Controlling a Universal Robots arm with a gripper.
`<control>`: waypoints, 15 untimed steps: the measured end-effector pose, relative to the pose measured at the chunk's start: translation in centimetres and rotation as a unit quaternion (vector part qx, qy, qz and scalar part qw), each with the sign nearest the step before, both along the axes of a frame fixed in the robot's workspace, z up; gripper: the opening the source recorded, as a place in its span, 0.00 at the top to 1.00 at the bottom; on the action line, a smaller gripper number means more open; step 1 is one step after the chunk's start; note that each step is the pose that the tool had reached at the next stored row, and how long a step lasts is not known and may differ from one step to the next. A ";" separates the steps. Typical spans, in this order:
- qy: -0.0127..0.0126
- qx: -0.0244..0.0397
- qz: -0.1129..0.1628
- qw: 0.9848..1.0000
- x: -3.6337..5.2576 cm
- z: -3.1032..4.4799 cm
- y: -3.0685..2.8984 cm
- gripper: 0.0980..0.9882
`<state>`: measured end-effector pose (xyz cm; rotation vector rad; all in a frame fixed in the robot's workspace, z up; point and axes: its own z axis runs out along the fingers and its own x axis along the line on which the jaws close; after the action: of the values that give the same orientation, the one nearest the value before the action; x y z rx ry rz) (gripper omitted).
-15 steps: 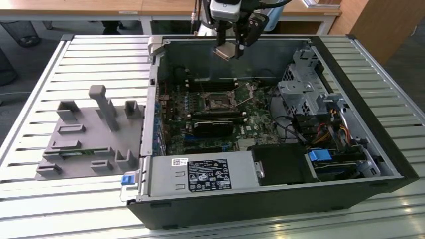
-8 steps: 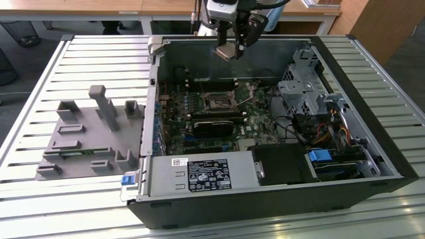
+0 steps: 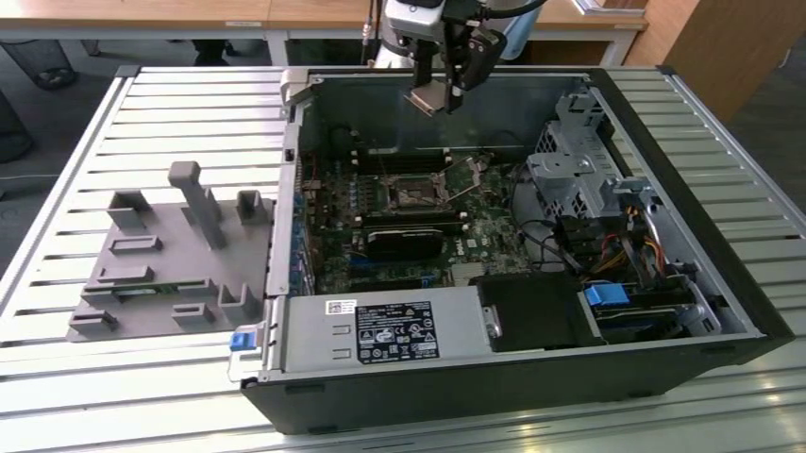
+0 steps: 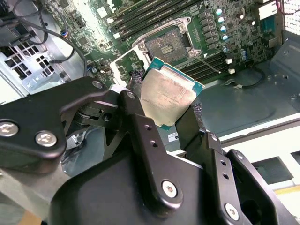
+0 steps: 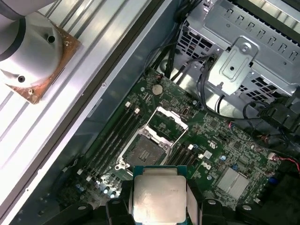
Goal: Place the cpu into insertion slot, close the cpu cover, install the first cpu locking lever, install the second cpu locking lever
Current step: 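Place the cpu into insertion slot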
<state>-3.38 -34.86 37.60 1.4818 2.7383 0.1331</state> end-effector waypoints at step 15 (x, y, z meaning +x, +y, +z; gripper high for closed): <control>0.000 0.000 -0.063 0.998 -0.02 -0.14 0.00 0.50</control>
<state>-3.40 -34.86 37.45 1.6483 2.6352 0.1300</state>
